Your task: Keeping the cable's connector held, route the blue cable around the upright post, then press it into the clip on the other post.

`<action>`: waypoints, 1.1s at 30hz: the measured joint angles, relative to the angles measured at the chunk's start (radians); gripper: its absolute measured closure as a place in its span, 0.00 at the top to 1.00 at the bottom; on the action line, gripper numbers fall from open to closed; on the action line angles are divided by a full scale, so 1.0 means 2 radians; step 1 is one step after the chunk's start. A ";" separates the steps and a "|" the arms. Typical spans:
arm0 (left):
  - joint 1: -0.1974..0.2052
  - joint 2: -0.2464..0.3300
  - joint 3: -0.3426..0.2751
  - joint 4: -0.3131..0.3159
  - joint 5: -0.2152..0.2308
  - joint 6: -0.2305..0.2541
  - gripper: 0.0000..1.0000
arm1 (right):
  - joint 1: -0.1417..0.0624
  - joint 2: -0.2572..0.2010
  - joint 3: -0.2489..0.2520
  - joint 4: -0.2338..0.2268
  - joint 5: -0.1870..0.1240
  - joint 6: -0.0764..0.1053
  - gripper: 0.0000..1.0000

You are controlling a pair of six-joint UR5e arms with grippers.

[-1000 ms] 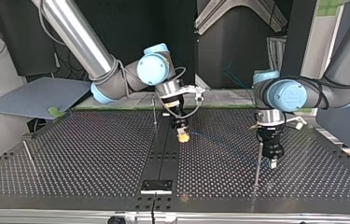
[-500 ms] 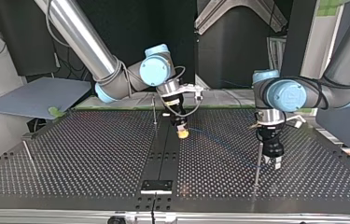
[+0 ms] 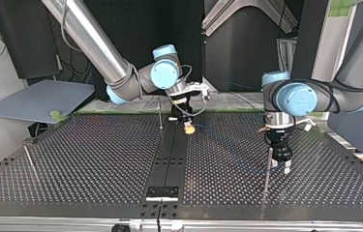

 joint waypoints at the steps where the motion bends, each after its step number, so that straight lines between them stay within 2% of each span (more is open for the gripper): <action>1: 0.000 0.000 0.000 0.000 0.000 0.000 0.87 | 0.000 0.004 0.000 0.000 0.000 0.000 0.00; 11: 0.003 -0.003 0.000 -0.001 0.002 -0.002 0.87 | -0.003 0.032 0.000 -0.001 0.002 -0.003 0.00; 16: 0.004 -0.005 0.000 -0.001 0.005 -0.003 0.87 | -0.004 0.054 0.000 -0.003 0.003 -0.004 0.00; 21: 0.006 -0.013 0.000 -0.002 0.007 -0.004 0.87 | -0.005 0.077 0.000 -0.005 0.006 -0.010 0.00; 33: 0.015 -0.019 0.000 -0.003 0.017 -0.010 0.87 | -0.011 0.120 0.000 -0.018 0.006 -0.014 0.00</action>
